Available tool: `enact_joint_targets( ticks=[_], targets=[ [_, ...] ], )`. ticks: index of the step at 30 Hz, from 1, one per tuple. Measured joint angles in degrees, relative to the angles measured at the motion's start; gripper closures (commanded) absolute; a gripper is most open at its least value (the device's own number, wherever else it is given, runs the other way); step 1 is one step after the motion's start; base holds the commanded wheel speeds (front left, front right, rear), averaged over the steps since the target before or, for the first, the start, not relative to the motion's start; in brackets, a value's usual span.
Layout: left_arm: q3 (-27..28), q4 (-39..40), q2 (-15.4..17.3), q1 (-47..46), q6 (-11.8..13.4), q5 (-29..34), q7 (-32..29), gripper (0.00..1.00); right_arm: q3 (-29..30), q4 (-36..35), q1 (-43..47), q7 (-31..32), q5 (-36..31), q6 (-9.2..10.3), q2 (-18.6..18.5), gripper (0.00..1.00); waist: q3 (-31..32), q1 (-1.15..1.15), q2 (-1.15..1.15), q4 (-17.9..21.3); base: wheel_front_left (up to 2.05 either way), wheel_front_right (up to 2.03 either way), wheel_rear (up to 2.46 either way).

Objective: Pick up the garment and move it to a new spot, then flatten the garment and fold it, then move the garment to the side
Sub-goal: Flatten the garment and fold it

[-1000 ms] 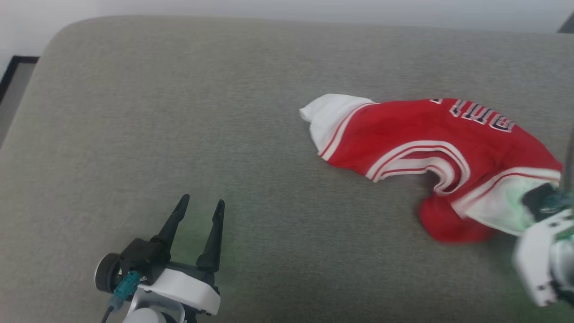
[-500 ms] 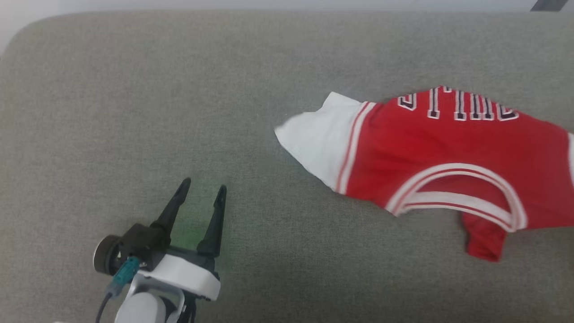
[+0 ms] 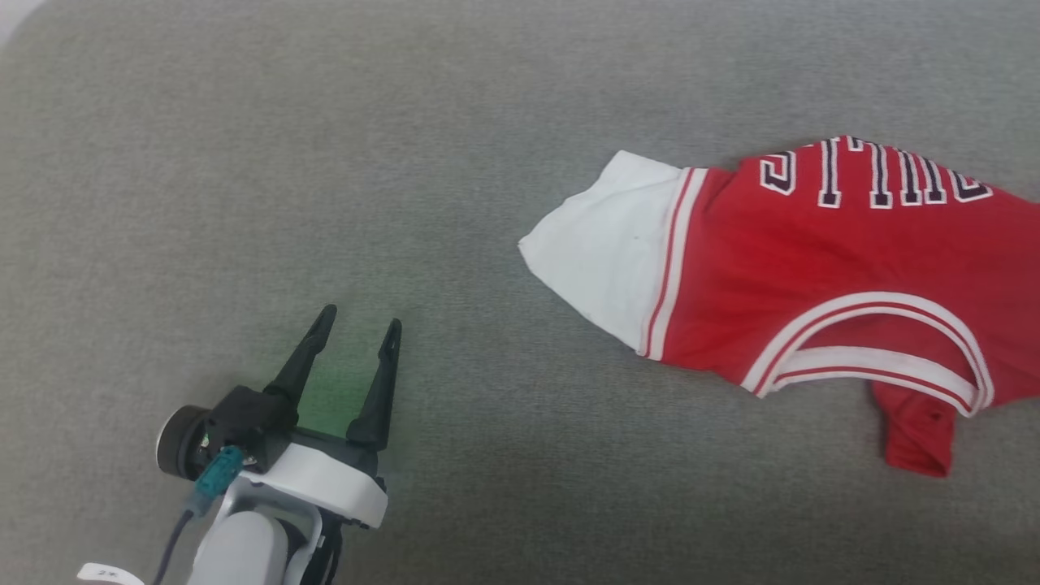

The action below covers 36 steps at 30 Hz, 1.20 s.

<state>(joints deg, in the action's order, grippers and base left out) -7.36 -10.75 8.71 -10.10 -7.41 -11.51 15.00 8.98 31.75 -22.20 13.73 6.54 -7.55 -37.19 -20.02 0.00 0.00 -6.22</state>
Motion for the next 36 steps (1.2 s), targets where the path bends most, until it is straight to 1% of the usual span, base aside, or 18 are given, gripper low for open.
enact_joint_targets(
  ticks=[1,2,3,4,5,7,8,11,14,18,20,25,26,29,32,34,36],
  targets=[
    [0.0,-0.1,0.1,-0.1,0.0,0.0,0.0,0.0,-0.3,1.0,-0.4,-1.1,-0.3,0.0,0.4,0.88,0.0,0.0,0.0,0.3,0.0,0.0,0.0],
    [-0.1,-0.2,0.3,-0.3,0.0,-0.1,0.0,0.0,-0.7,1.9,-0.9,-2.4,-0.9,0.0,0.8,0.56,0.1,0.0,0.0,0.6,0.0,0.0,0.0],
    [-0.1,-0.3,0.7,-0.4,0.0,-0.5,0.0,0.0,-0.8,2.7,-1.5,-3.4,-1.4,0.0,1.2,0.33,0.2,0.0,0.0,1.0,0.0,0.0,0.0],
    [-0.3,-0.4,1.2,-0.6,0.0,-0.9,0.0,0.0,-0.9,3.5,-1.9,-4.4,-1.8,0.0,1.5,0.05,0.4,0.0,0.0,1.4,0.0,0.0,0.0],
    [-0.8,-0.6,1.9,-0.7,0.0,-1.2,0.0,0.0,-1.0,4.1,-2.2,-5.7,-2.4,0.0,1.7,0.0,0.6,0.0,0.0,1.9,0.0,0.0,0.0],
    [-2.0,-1.1,3.3,-1.0,0.0,-2.0,0.0,0.0,-0.7,5.1,-2.5,-8.1,-2.9,0.0,2.4,0.0,1.2,0.0,0.0,2.8,0.0,0.0,0.0],
    [-3.5,-1.2,5.3,-2.1,0.0,-2.4,0.0,0.0,0.3,5.8,-2.5,-11.0,-3.5,0.0,3.0,0.0,2.0,0.0,0.0,3.7,0.0,0.0,0.0],
    [-6.4,-0.6,9.3,-4.7,0.0,-2.7,0.0,0.0,2.8,5.9,-2.3,-15.1,-3.5,0.01,4.4,0.0,3.6,0.0,0.0,5.0,0.0,0.0,0.0],
    [-10.5,-0.4,13.6,-7.4,0.0,-3.3,0.0,0.0,5.1,4.8,-0.6,-18.3,-3.5,0.01,6.6,0.0,5.1,0.0,0.0,6.6,0.0,0.0,0.0],
    [-20.8,-1.7,20.1,-12.6,0.0,-6.2,-0.1,0.0,7.4,1.2,1.9,-21.1,-2.0,0.01,10.5,0.0,7.1,0.0,0.0,8.8,0.0,0.0,0.0],
    [-26.1,-1.8,23.1,-15.8,0.0,-8.4,-1.6,0.0,7.9,-1.2,3.1,-21.8,-1.8,0.01,12.4,0.0,7.9,0.0,0.0,10.1,0.0,0.0,0.0],
    [-39.0,0.0,29.0,-23.8,0.0,-16.1,-8.1,0.0,6.6,-7.9,6.6,-22.4,-0.6,0.01,17.4,0.0,9.6,0.0,0.0,13.5,0.0,0.0,0.0],
    [-42.6,0.4,30.0,-25.4,0.0,-18.3,-10.1,0.0,6.1,-9.2,7.2,-22.3,-0.2,0.01,18.2,0.0,9.8,0.0,0.0,14.2,0.0,0.0,0.0],
    [-52.1,1.6,31.7,-30.2,0.0,-24.9,-15.3,0.0,4.6,-12.9,9.0,-21.4,0.6,0.01,20.0,0.0,10.3,0.0,0.0,16.1,0.0,0.0,0.0],
    [-60.3,1.6,32.8,-36.0,0.0,-29.3,-19.3,0.0,3.5,-16.1,10.2,-20.4,1.3,0.01,20.9,0.0,10.1,0.0,0.0,17.9,0.0,0.0,0.0],
    [-63.7,0.6,32.5,-39.1,0.0,-32.6,-21.6,0.0,3.1,-17.9,10.5,-20.0,1.7,0.01,21.2,0.0,9.5,0.0,0.0,18.8,0.0,0.0,0.0],
    [-65.1,-1.0,32.0,-41.8,0.0,-34.4,-22.9,0.0,2.6,-19.5,10.6,-19.6,2.1,0.01,21.7,0.0,8.6,0.0,0.0,19.5,0.0,0.0,0.0]
  ],
)
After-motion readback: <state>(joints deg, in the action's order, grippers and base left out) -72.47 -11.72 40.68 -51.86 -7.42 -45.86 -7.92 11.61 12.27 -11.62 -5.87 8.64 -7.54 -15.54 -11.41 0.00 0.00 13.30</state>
